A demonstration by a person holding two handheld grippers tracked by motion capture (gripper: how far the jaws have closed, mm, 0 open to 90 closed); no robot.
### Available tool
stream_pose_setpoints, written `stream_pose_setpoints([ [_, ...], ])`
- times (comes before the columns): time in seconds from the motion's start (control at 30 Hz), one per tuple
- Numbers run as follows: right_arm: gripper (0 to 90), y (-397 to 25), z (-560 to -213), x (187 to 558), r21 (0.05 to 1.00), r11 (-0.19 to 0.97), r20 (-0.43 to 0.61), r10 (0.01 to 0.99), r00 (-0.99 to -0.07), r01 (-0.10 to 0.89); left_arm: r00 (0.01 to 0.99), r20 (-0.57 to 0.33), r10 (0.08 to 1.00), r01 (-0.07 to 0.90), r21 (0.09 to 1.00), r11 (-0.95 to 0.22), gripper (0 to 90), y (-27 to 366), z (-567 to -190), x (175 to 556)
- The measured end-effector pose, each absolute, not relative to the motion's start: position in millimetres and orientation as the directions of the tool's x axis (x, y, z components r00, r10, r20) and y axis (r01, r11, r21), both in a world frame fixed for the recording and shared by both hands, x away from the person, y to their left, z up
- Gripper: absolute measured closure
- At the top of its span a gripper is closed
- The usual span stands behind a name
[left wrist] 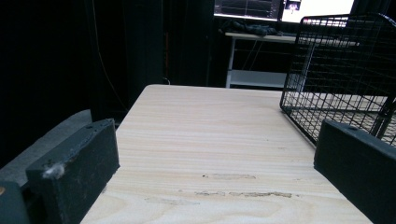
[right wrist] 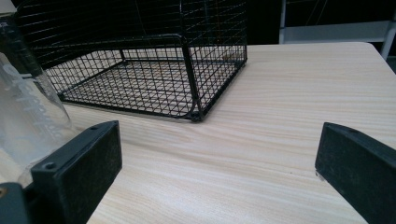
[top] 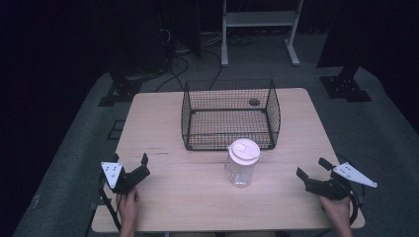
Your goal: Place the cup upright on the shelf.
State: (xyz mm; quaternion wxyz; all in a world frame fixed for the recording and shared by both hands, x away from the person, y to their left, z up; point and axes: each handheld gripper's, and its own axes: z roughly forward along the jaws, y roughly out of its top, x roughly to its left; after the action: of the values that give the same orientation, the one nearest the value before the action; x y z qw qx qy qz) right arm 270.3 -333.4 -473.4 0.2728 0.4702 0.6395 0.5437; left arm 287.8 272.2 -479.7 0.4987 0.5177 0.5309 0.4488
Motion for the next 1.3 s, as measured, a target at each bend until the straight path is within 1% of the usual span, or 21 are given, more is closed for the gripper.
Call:
stream_pose_setpoints([
  [0.17,0.0,-332,-471,271,0.954,-0.033,0.162,0.894,-0.417,0.299,0.032,-0.051,0.998,0.102,0.994,0.047,0.0,270,-480,287],
  [0.33,0.0,-330,-468,269,0.956,-0.032,0.16,0.89,-0.426,0.292,0.033,-0.056,0.998,0.099,0.994,0.053,0.0,271,-480,287],
  [0.67,0.0,-314,-449,270,0.963,0.013,0.125,0.865,-0.486,0.271,0.037,-0.048,0.998,0.096,0.994,0.044,0.0,270,-480,287],
  [1.3,0.0,-280,-433,266,0.965,0.084,0.083,0.802,-0.591,0.249,0.05,-0.039,0.998,0.09,0.995,0.035,0.0,270,-480,286],
])
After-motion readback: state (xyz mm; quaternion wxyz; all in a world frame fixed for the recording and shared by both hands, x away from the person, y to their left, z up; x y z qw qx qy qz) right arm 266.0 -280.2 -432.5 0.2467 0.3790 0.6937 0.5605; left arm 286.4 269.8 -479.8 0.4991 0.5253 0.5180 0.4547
